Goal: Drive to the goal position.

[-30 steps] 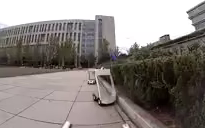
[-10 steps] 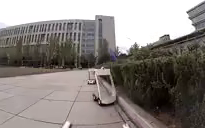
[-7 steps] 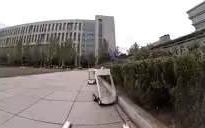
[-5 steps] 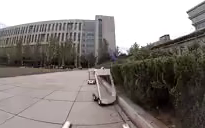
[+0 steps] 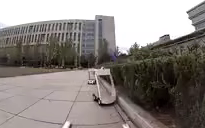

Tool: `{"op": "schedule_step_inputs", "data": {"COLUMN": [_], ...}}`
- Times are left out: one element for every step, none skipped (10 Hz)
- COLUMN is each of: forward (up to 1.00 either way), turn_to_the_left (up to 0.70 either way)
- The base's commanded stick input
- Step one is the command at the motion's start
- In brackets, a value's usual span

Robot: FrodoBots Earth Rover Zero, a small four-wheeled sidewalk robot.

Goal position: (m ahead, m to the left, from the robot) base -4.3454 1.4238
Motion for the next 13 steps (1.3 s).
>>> {"op": "schedule_step_inputs", "data": {"forward": [0.06, 0.06, 0.06, 0.06, 0.06, 0.06, 0.06, 0.06, 0.06, 0.06, 0.06, 0.06, 0.06], "turn_to_the_left": [0.00, 0.00, 0.00, 0.00, 0.00, 0.00, 0.00, 0.00, 0.00, 0.00, 0.00, 0.00, 0.00]}}
